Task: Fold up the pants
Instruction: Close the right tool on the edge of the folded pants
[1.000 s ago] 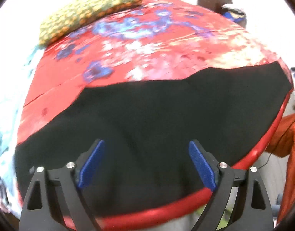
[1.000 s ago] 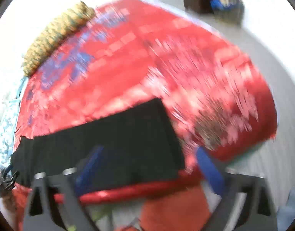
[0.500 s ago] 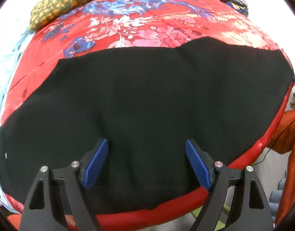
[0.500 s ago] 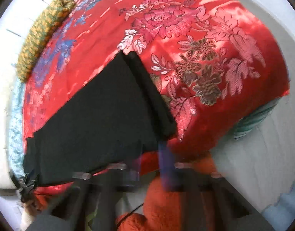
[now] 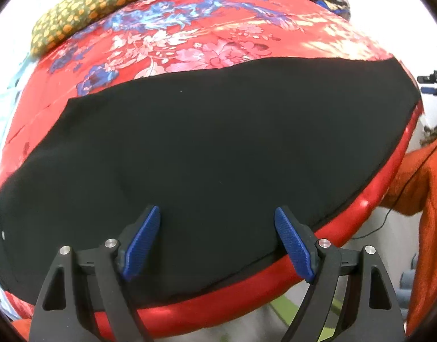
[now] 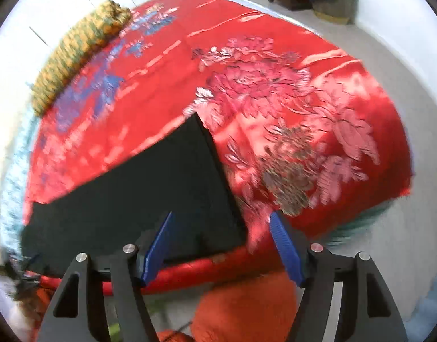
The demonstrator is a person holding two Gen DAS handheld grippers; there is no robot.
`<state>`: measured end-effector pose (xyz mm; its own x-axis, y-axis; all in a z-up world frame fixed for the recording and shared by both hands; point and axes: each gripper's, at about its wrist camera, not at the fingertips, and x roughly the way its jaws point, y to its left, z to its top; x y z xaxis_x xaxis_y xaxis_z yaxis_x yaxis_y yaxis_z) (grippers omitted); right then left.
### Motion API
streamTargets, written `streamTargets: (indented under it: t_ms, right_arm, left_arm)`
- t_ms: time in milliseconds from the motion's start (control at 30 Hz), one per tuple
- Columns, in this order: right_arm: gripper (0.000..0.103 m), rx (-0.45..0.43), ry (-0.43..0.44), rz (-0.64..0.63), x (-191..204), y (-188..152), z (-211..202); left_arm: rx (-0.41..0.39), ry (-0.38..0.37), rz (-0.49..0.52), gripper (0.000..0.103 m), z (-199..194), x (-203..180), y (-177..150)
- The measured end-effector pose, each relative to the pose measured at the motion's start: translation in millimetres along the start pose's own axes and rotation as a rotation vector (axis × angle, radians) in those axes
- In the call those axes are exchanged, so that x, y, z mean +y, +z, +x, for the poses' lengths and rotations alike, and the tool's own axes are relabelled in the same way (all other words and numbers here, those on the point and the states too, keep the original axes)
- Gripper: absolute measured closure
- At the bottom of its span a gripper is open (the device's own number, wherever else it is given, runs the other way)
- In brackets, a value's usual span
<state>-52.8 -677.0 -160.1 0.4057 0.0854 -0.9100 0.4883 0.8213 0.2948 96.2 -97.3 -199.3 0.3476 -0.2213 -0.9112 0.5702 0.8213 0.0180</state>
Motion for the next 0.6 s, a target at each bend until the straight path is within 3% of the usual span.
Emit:
streamTargets:
  t_ms: [133,300,333,367,400,467,600]
  right_arm:
    - [0.034,0.081,0.114,0.027,-16.2,16.6,29.8]
    - [0.044,0.184,0.210,-0.021,-8.9,7.8,58.0]
    - [0.048,0.185,0.218,-0.022,-7.0,6.9,58.5]
    - [0.066,0.187,0.226,-0.017,-5.5,6.7,60.0]
    - [0.070,0.194,0.237,-0.005,-3.2,6.7,62.1]
    - [0.078,0.171,0.234,0.000,5.8,8.3,57.1]
    - [0.081,0.029,0.238,0.002,25.4,23.4,21.4]
  left_arm:
    - [0.001,0.007,-0.020,0.019,1.6,4.8,-0.5]
    - [0.012,0.008,-0.051,0.018,6.0,11.5,-3.8]
    - [0.013,0.006,-0.058,0.017,7.0,12.4,-3.1]
    - [0.013,0.007,-0.060,0.017,7.8,12.3,-2.1]
    - [0.013,0.009,-0.061,0.016,8.4,11.9,-0.8]
    - [0.014,0.010,-0.065,0.017,7.8,10.9,2.2]
    - [-0.015,-0.028,-0.111,0.017,-5.3,9.0,11.0]
